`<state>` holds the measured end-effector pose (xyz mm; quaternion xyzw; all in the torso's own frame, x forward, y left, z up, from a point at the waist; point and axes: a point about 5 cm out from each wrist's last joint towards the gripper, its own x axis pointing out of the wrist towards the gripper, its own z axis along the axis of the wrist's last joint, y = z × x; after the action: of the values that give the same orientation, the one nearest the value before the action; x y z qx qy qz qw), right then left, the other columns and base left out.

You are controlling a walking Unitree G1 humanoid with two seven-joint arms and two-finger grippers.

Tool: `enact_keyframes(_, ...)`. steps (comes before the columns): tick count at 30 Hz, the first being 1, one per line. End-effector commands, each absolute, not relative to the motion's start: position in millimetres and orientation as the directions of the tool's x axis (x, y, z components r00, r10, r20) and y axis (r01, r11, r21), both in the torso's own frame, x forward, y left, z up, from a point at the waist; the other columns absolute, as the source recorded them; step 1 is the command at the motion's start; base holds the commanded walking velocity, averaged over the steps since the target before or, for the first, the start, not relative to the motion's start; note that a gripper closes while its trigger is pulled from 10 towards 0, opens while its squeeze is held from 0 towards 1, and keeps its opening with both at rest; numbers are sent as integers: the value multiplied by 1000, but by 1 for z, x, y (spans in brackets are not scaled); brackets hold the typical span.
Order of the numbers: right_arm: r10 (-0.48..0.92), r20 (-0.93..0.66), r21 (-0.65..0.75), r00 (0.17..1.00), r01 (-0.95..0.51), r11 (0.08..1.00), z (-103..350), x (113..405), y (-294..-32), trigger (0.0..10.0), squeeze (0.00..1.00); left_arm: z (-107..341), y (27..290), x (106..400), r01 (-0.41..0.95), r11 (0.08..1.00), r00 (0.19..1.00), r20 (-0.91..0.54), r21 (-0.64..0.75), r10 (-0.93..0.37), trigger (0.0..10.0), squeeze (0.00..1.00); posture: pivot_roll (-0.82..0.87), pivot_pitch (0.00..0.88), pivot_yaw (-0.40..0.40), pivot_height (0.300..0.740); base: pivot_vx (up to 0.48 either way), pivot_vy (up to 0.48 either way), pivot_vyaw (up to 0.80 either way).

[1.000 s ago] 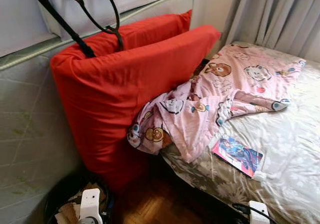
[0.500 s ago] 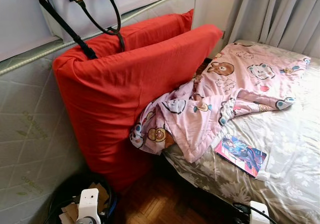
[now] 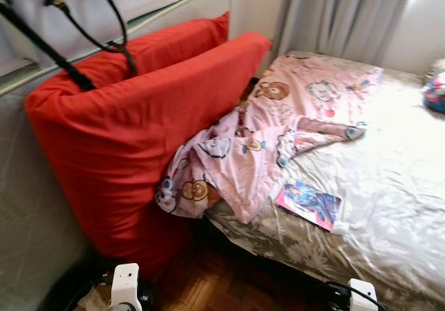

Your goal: Clean up the room

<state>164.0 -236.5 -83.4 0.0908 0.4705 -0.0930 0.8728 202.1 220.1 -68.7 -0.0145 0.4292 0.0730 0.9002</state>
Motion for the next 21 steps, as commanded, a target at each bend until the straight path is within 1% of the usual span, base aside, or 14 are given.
enact_keyframes(1, -81, -839, 65, 538, 248, 967, -83, 165, -238, 10000, 0, -70, 222, 200, -149, 988, 610, -782, 47, 129, 10000, 0, 166, 0, -43, 740, 0, -270, -744)
enact_keyframes(4, -82, -838, 67, 539, 251, 966, -83, 165, -238, 10000, 0, -70, 222, 200, -153, 987, 609, -782, 47, 132, 10000, 0, 166, 0, -42, 740, 0, 0, -737)
enact_keyframes(13, -89, -829, 72, 552, 263, 962, -82, 166, -238, 10000, 0, -69, 223, 201, -145, 988, 614, -778, 58, 136, 10000, 0, 166, 0, -40, 740, 0, 0, 0)
enact_keyframes(18, -88, -831, 74, 550, 265, 961, -82, 166, -238, 10000, 0, -69, 223, 201, -146, 987, 614, -777, 60, 138, 10000, 0, 166, 0, -39, 740, 0, -354, 0)
enact_keyframes(21, -83, -834, 72, 545, 257, 964, -83, 165, -237, 10000, 0, -69, 223, 201, -147, 987, 613, -777, 62, 140, 10000, 0, 167, 0, -39, 740, 0, -330, -731)
